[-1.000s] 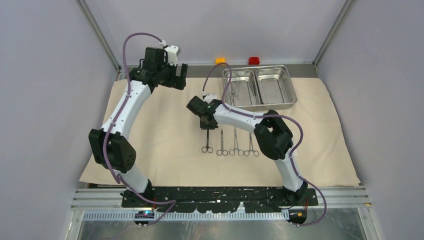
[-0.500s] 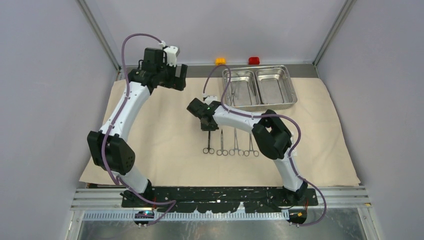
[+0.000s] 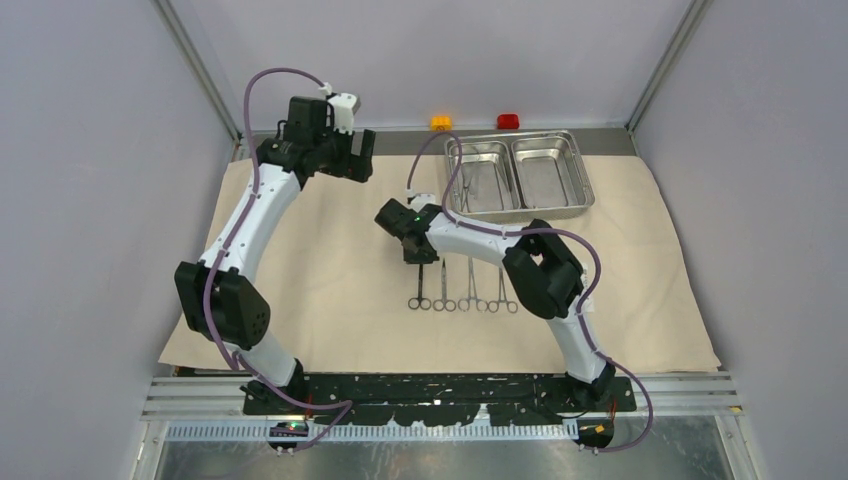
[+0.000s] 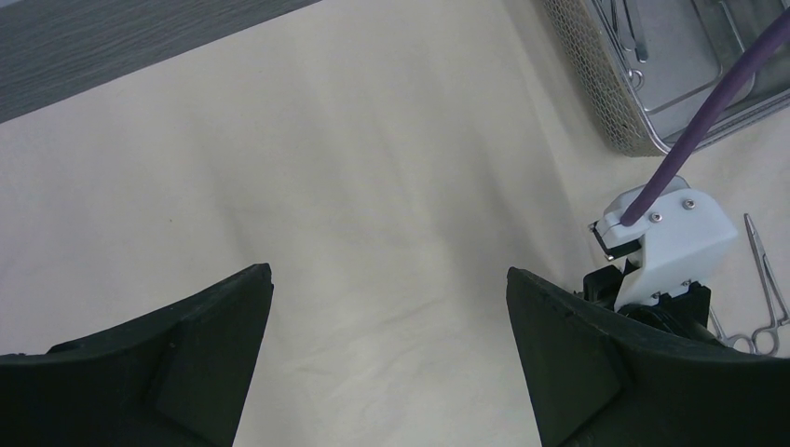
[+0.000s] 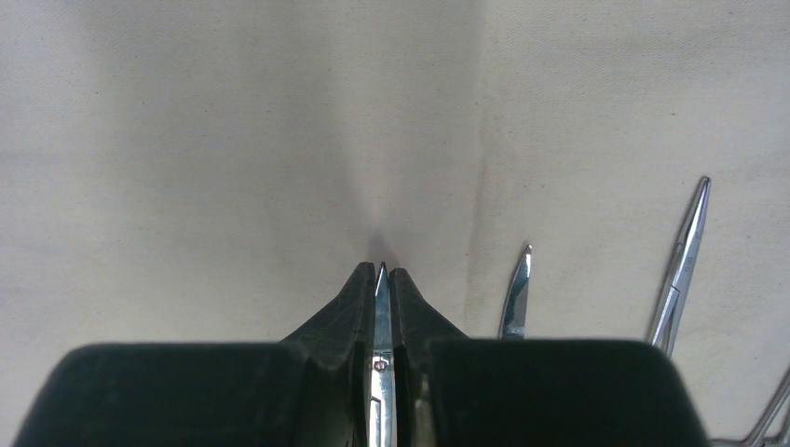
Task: Open and lay out the surgical kit
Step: Place the medical item in the surgical kit.
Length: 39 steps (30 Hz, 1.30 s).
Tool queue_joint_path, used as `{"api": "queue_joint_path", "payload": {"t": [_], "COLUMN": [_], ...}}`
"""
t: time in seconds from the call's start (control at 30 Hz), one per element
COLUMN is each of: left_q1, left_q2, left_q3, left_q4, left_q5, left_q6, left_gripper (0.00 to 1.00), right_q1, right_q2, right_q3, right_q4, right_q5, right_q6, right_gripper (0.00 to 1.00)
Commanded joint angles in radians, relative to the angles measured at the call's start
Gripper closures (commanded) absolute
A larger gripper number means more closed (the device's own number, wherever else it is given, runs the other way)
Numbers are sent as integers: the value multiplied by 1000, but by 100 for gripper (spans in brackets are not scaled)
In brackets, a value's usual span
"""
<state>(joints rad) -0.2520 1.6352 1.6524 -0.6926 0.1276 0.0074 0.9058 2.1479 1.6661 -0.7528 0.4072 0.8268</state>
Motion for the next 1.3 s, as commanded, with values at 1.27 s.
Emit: {"api": "queue_joint_path", "payload": {"t": [1.27], "left_q1": [5], "left_q2": [-51], "left_q3": [-20], "left_q4": [17], "left_q5": [27], "left_q6": [-2], "left_gripper": [0], "right_q1": [0], "right_q2": [45], "right_q3": [25], "right_q4": [26], "right_q5": [-15], "right_q6": [7], "right_gripper": [80]}}
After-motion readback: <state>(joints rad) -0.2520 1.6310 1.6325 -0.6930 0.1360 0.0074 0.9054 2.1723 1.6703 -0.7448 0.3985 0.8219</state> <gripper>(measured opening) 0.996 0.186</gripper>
